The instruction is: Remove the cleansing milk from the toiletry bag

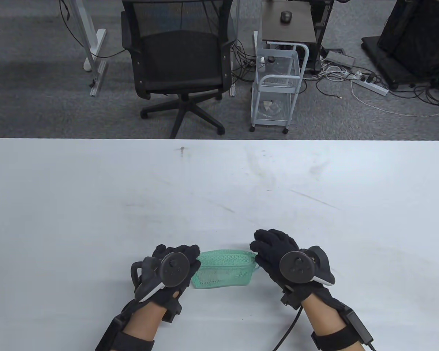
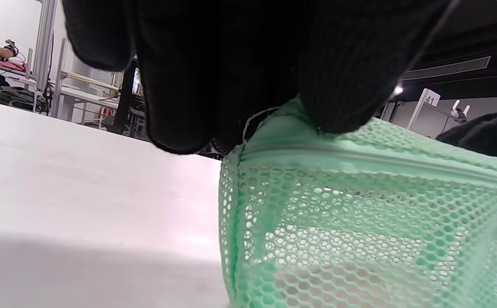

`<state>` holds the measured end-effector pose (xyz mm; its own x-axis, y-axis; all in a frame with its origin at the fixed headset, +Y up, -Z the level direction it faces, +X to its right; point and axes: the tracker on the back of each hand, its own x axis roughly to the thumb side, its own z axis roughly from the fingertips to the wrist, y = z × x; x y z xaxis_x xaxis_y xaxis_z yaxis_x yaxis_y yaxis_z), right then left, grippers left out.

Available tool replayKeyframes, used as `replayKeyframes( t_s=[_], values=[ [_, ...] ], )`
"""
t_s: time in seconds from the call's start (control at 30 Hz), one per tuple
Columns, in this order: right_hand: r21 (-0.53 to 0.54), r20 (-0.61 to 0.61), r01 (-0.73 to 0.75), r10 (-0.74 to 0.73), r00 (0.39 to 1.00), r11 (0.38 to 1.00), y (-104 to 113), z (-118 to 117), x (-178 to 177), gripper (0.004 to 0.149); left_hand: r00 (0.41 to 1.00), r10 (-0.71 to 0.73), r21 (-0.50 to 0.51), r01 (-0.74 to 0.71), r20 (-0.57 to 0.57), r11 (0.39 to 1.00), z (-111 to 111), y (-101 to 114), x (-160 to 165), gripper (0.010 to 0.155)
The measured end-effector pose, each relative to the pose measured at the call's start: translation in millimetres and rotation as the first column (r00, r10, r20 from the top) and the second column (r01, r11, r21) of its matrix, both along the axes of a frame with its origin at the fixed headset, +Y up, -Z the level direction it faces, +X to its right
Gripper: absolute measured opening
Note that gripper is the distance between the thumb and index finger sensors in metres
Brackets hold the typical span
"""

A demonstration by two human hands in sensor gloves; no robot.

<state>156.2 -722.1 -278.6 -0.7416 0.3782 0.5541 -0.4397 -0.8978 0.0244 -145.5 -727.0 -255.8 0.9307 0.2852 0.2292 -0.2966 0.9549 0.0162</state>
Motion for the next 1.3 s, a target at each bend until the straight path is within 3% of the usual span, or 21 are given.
replayKeyframes(
  t_s=[0.23, 0.37, 0.53, 1.03, 1.3],
  values=[
    [-0.12, 0.058, -0.049, 0.056, 0.997, 0.992, -11.0, -13.7, 12.8, 0.043, 1.0, 0.001, 0.001, -0.001, 0.0, 1.0, 0.2, -0.3, 0.1, 0.047],
    [-0.24, 0.055, -0.071, 0.087, 0.995, 0.968, -24.7, -21.6, 17.0, 0.046, 1.0, -0.002, -0.001, 0.002, 0.0, 1.0, 0.2, -0.4, 0.2, 0.046],
    [-0.29, 0.025, -0.076, 0.087, 0.996, 0.954, -35.1, -25.8, 15.4, 0.052, 1.0, -0.006, -0.005, 0.006, 0.0, 1.0, 0.2, -1.0, 0.9, 0.046],
    [-0.269, -0.069, -0.031, 0.013, 0.998, 0.963, -36.6, -20.3, 3.9, 0.066, 1.0, -0.011, -0.014, 0.011, -0.001, 1.0, 0.1, -1.9, 2.0, 0.046],
    [-0.21, -0.093, -0.015, -0.005, 0.996, 0.977, -34.9, -17.2, -1.6, 0.051, 1.0, -0.013, -0.017, 0.013, -0.003, 1.0, -0.3, -2.4, 1.9, 0.046]
  ],
)
